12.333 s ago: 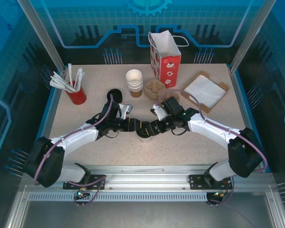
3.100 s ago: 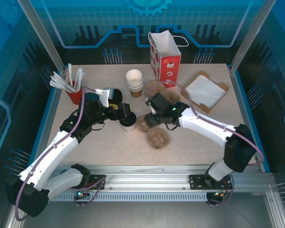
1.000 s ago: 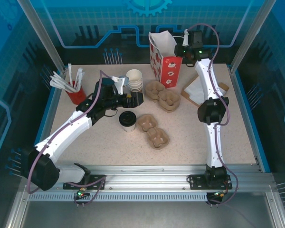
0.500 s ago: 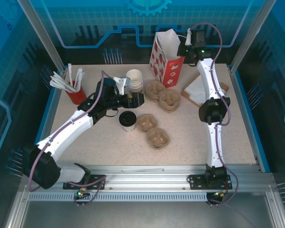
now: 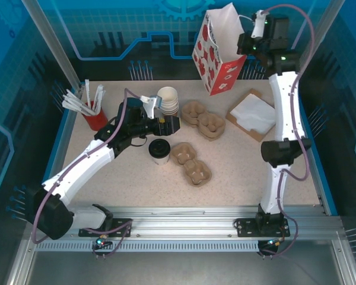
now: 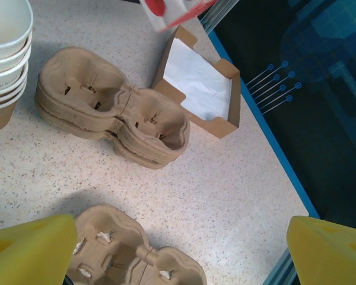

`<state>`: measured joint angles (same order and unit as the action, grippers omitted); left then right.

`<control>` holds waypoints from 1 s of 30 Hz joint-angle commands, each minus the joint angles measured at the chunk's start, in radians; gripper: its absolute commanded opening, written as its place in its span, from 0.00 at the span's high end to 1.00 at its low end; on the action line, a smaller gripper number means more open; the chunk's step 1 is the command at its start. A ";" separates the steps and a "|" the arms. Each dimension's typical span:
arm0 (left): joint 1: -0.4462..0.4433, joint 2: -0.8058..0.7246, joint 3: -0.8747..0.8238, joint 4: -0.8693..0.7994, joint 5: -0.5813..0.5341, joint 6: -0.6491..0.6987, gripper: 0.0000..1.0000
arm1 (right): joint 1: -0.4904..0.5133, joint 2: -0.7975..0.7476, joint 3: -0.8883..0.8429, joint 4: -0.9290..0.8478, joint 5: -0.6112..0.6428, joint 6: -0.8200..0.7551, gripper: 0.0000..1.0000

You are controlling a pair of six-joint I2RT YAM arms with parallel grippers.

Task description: Pack the takeout coffee

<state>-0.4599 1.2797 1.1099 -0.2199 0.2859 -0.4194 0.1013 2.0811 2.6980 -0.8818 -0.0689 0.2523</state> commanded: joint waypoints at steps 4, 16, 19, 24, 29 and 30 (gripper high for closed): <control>-0.012 -0.111 -0.021 -0.015 0.024 -0.011 0.07 | -0.002 -0.273 -0.208 -0.204 -0.050 -0.102 0.97; -0.013 -0.287 -0.139 -0.048 0.024 -0.027 0.07 | 0.166 -0.876 -0.932 -0.360 0.126 -0.135 0.98; -0.015 -0.307 -0.154 -0.053 0.028 -0.028 0.07 | 0.176 -0.944 -1.044 -0.380 0.153 -0.137 0.98; -0.015 -0.327 -0.180 -0.047 0.021 -0.033 0.07 | 0.176 -0.976 -1.180 -0.339 0.184 -0.133 0.98; -0.015 -0.327 -0.183 -0.051 0.021 -0.032 0.07 | 0.166 -0.943 -1.232 -0.254 0.173 -0.136 0.98; -0.015 -0.327 -0.185 -0.052 0.020 -0.029 0.07 | 0.160 -0.934 -1.239 -0.232 0.158 -0.139 0.98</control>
<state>-0.4679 0.9672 0.9394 -0.2581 0.2863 -0.4454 0.2676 1.1351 1.4727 -1.1938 0.0978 0.1287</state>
